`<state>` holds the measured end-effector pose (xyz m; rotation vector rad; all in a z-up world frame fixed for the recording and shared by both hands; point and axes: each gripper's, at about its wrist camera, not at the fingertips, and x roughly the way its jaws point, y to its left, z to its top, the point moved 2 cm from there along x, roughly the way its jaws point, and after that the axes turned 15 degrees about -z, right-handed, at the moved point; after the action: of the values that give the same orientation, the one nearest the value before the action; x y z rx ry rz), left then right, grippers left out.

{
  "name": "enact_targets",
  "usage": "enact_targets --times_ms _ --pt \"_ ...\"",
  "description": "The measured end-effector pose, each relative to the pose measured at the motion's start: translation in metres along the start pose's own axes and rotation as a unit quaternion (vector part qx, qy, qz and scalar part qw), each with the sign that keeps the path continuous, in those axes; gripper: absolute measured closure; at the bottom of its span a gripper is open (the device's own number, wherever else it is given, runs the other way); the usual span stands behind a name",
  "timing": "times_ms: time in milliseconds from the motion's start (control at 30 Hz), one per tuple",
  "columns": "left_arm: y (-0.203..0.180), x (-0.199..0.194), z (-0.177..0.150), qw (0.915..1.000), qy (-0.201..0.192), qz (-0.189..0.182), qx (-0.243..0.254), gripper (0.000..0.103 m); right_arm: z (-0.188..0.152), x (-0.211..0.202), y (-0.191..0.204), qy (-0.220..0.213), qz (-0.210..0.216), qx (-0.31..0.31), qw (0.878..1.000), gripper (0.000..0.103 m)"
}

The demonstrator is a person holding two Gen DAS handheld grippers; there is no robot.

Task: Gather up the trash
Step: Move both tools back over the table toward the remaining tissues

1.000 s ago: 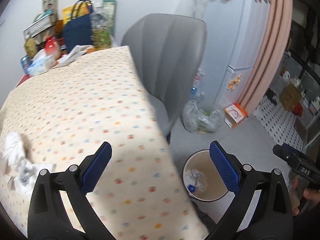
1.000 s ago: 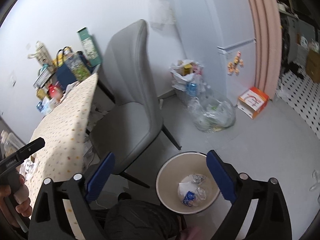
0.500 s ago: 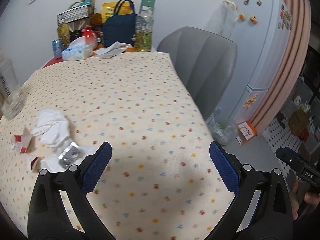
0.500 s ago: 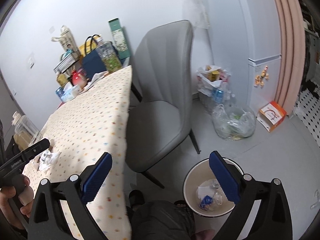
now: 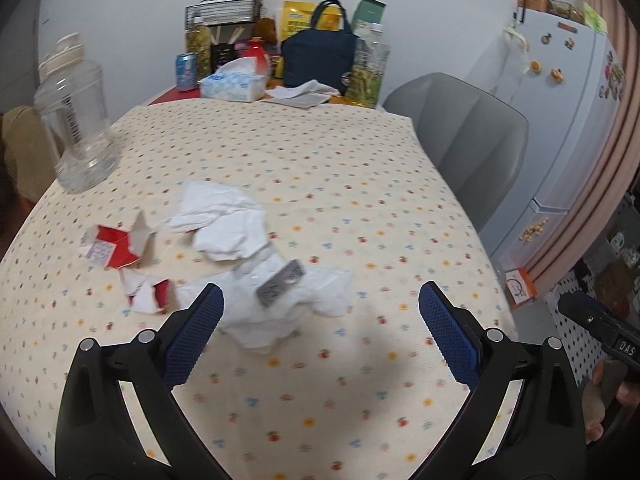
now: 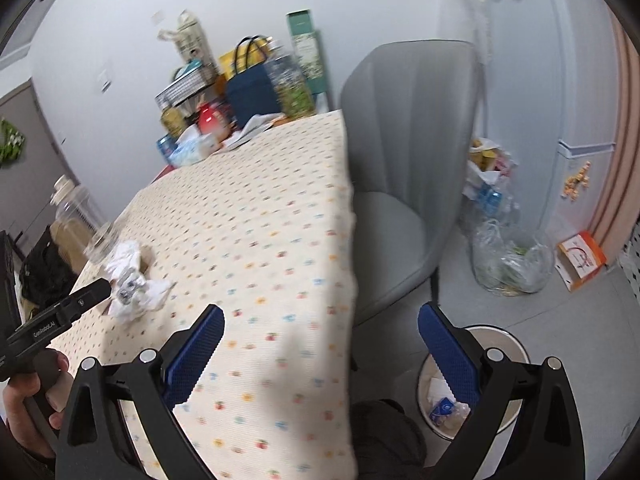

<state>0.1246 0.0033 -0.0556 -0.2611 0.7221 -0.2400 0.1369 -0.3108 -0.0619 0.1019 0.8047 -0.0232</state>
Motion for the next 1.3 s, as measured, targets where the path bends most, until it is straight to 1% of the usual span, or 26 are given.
enact_targets --times_ms 267,500,600,800,900,967,1133,1233,1267,1300 --pt "0.047 -0.016 -0.009 0.9988 -0.007 0.026 -0.041 0.006 0.004 0.002 0.058 0.001 0.018 -0.054 0.998 0.008" --pt "0.084 -0.024 -0.015 0.9958 -0.011 0.060 -0.068 0.006 0.003 0.008 0.104 0.012 0.025 -0.095 0.995 0.008" --pt "0.095 -0.025 -0.016 0.9947 -0.010 0.067 -0.077 0.006 0.001 0.010 0.116 0.015 0.031 -0.106 0.994 0.008" --pt "0.113 -0.016 -0.022 0.9919 0.002 0.085 -0.094 0.006 0.000 0.013 0.135 0.016 0.040 -0.119 0.992 0.008" --pt "0.118 -0.013 -0.024 0.9910 -0.001 0.087 -0.101 0.007 -0.001 0.013 0.140 0.016 0.044 -0.122 0.991 0.008" --pt "0.119 -0.010 -0.025 0.9909 0.003 0.090 -0.099 0.013 -0.002 0.015 0.141 0.017 0.045 -0.122 0.991 0.008" --pt "0.117 -0.001 -0.021 0.9904 0.012 0.095 -0.100 0.019 -0.005 0.018 0.144 0.020 0.045 -0.122 0.991 0.008" --pt "0.116 0.009 -0.018 0.9894 0.030 0.111 -0.089 0.033 -0.005 0.019 0.147 0.020 0.047 -0.122 0.991 0.008" --pt "0.116 0.010 -0.017 0.9892 0.029 0.115 -0.087 0.043 -0.005 0.019 0.148 0.020 0.048 -0.122 0.991 0.008" --pt "0.116 0.010 -0.017 0.9889 0.029 0.117 -0.087 0.048 -0.005 0.018 0.148 0.020 0.049 -0.122 0.991 0.008"
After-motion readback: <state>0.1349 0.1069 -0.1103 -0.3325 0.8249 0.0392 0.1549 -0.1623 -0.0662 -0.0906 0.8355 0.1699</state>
